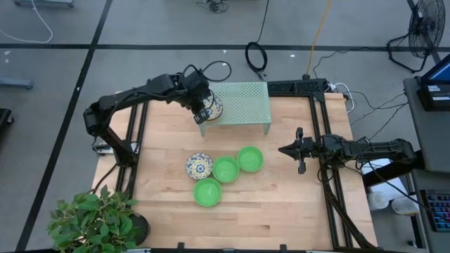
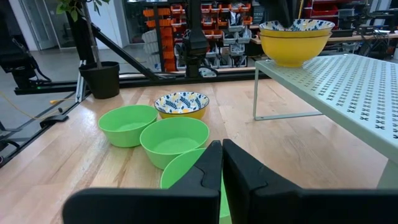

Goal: Pick & Place Mini bowls
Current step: Stack the bottom white patterned bowl on top of the white patterned bowl on the shelf

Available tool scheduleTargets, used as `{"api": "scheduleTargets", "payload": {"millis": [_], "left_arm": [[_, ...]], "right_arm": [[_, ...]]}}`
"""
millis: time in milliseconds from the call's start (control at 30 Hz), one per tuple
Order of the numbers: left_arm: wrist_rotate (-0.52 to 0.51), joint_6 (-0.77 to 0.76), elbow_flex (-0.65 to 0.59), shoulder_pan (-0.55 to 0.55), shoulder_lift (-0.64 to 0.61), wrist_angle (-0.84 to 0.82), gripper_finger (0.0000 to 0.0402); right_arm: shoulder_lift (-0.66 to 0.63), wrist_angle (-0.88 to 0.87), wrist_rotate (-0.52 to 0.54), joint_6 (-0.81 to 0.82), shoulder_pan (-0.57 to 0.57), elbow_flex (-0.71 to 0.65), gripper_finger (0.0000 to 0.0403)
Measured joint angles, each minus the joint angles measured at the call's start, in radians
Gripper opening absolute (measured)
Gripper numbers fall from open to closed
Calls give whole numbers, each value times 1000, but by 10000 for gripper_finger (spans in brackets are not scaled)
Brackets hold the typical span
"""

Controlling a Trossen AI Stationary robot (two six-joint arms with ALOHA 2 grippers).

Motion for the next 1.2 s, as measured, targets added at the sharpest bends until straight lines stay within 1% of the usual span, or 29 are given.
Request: {"api": "scheduleTargets", "payload": {"millis": [167, 400, 567, 667, 767, 867, 967, 1100, 1200], "left_arm": [[-23, -2, -55, 14, 0, 26, 5], [-23, -2, -83, 13, 0, 47, 24], [-25, -1, -83, 14, -8, 90, 17], [-26, 0, -45, 12, -13, 104, 5], [-22, -39, -7, 3, -13, 110, 6], [31, -57, -2, -16, -13, 155, 16], [83, -57, -2, -38, -9, 154, 16], [90, -54, -5, -68, 6, 147, 4], [90, -51, -5, -83, 2, 155, 12]], "right_arm": [[0, 0, 0, 0, 0, 0, 0], [0, 0, 0, 0, 0, 0, 0], [0, 0, 0, 0, 0, 0, 0], [0, 0, 0, 0, 0, 0, 0], [0, 0, 0, 0, 0, 0, 0], [0, 0, 0, 0, 0, 0, 0], [0, 0, 0, 0, 0, 0, 0], [0, 0, 0, 0, 0, 0, 0], [0, 0, 0, 0, 0, 0, 0]]}}
